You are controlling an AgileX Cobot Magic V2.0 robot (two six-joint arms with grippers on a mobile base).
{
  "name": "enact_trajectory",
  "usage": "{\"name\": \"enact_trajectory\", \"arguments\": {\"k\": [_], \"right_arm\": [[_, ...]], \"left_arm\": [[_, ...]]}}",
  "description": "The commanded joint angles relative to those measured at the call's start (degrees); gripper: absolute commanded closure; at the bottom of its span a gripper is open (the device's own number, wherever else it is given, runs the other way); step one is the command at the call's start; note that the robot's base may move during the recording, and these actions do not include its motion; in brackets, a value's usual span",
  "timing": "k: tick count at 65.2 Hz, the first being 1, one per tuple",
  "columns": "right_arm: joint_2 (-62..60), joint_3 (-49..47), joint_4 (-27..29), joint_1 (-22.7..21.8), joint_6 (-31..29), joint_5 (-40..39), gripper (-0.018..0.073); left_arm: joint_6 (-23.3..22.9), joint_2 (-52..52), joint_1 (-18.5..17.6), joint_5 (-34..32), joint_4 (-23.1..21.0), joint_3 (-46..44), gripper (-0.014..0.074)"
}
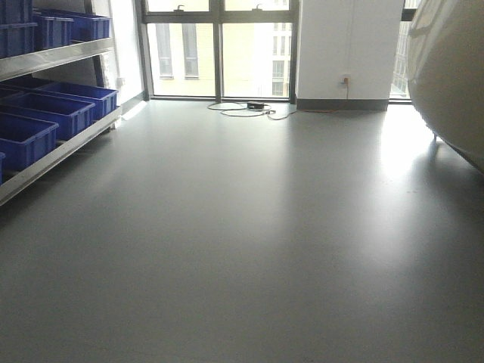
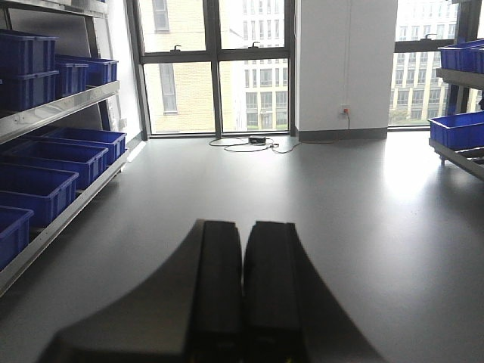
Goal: Move white bin to right shelf second layer
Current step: 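Drive toward the windows carrying the bin in the right gripper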
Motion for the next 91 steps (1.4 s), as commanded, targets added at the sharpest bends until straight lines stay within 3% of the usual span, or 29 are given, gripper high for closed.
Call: {"name": "enact_trajectory", "arguments": {"k": [1, 91], "right_arm": [[0.05, -1.79, 0.0, -0.29, -0.04, -5.69, 0.0535], [0.05, -1.79, 0.0, -0.29, -0.04, -5.69, 0.0535]], "left_arm": [[-0.43, -0.76, -0.11, -4.99, -0.29, 1.9, 0.0512], [-0.43, -0.76, -0.11, -4.99, -0.29, 1.9, 0.0512]]}}
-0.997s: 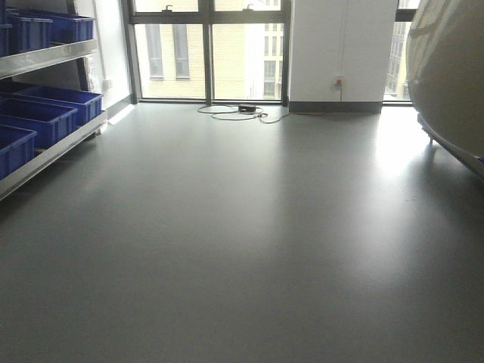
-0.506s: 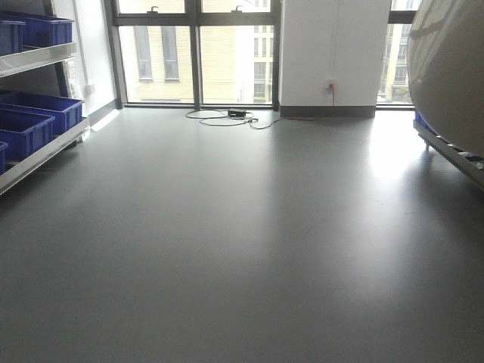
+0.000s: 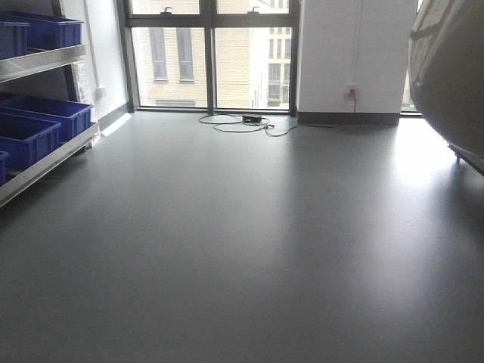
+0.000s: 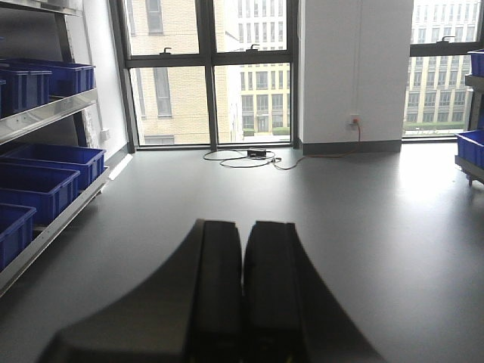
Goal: Move white bin to right shelf second layer
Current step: 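Drive toward the windows carrying the bin in the right gripper, then turn the base toward the roller shelf with blue crates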
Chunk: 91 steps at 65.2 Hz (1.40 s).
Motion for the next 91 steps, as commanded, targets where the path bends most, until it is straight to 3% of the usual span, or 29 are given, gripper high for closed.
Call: {"name": "enact_trajectory", "arguments": {"k": [1, 91], "right_arm": [[0.05, -1.79, 0.0, -0.29, -0.04, -5.69, 0.0535], [0.05, -1.79, 0.0, -0.29, -0.04, -5.69, 0.0535]], "left_arm": [[-0.43, -0.76, -0.11, -4.99, -0.29, 1.9, 0.0512], [-0.43, -0.76, -0.11, -4.99, -0.29, 1.9, 0.0512]]}}
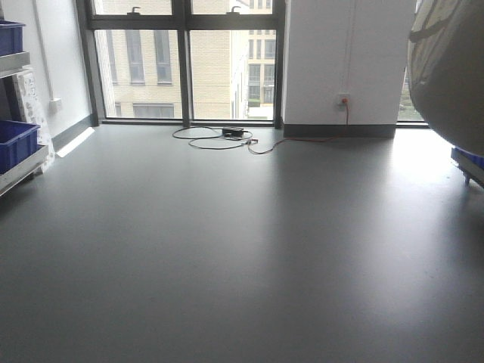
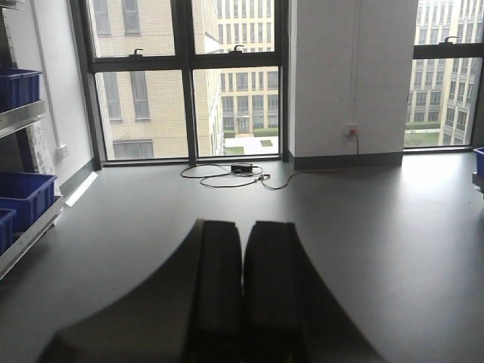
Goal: Move white bin to right shelf second layer
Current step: 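Turn the base toward the roller shelf with blue crates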
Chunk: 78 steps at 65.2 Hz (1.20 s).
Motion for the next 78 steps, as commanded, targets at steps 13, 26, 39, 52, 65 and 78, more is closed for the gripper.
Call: {"name": "enact_trajectory", "arguments": {"k": [13, 26, 39, 52, 65, 78], "right_arm": [[0.05, -1.79, 0.0, -0.29, -0.04, -5.69, 0.0535], [0.05, -1.79, 0.0, -0.29, -0.04, -5.6, 0.0535], [0.05, -1.79, 0.0, -0.29, -0.04, -5.6, 0.0535], [0.05, -1.79, 0.0, -0.29, -0.04, -5.7, 0.0535], [0.05, -1.79, 0.0, -0.29, -0.04, -5.7, 0.0535], [0.05, -1.79, 0.0, -0.29, -0.04, -5.7, 0.0535]], "left_arm": [[-0.43, -0.76, -0.11, -4.99, -0.29, 1.9, 0.0512], [-0.43, -0.76, -0.11, -4.99, -0.29, 1.9, 0.0512], [-0.43, -0.76, -0.11, -4.99, -0.29, 1.9, 0.0512], [-0.43, -0.76, -0.11, -4.99, -0.29, 1.9, 0.0512], [-0.43, -0.76, -0.11, -4.99, -0.29, 1.9, 0.0512], [-0.43, -0.76, -0.11, -4.99, -0.29, 1.9, 0.0512]]}}
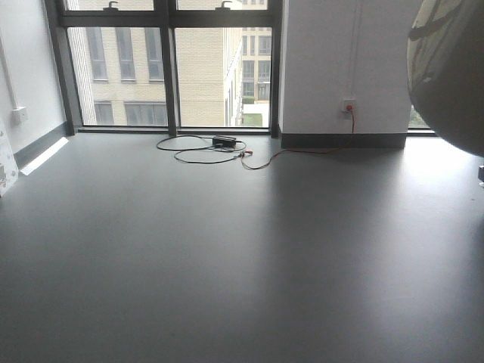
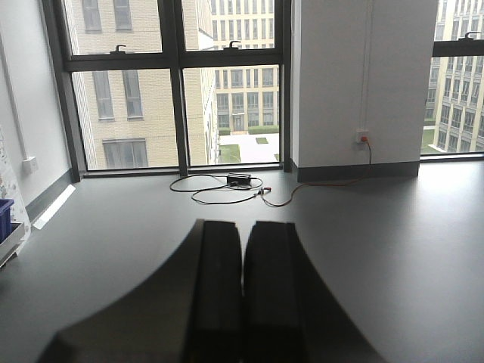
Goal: Move white bin to right shelf second layer
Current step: 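Turn the base toward the roller shelf with blue crates, then approach the roller shelf holding the bin beside its second layer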
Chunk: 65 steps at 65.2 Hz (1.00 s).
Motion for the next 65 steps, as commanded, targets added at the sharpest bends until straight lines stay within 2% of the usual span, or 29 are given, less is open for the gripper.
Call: {"name": "enact_trajectory", "arguments": {"k": [1, 65], "right_arm": [[0.05, -1.79, 0.0, -0.29, -0.04, -5.7, 0.0535], [0.05, -1.79, 0.0, -0.29, -0.04, -5.7, 0.0535]], "left_arm": [[-0.43, -0.76, -0.11, -4.99, -0.29, 1.9, 0.0512], [-0.43, -0.76, -0.11, -4.99, -0.29, 1.9, 0.0512]]}}
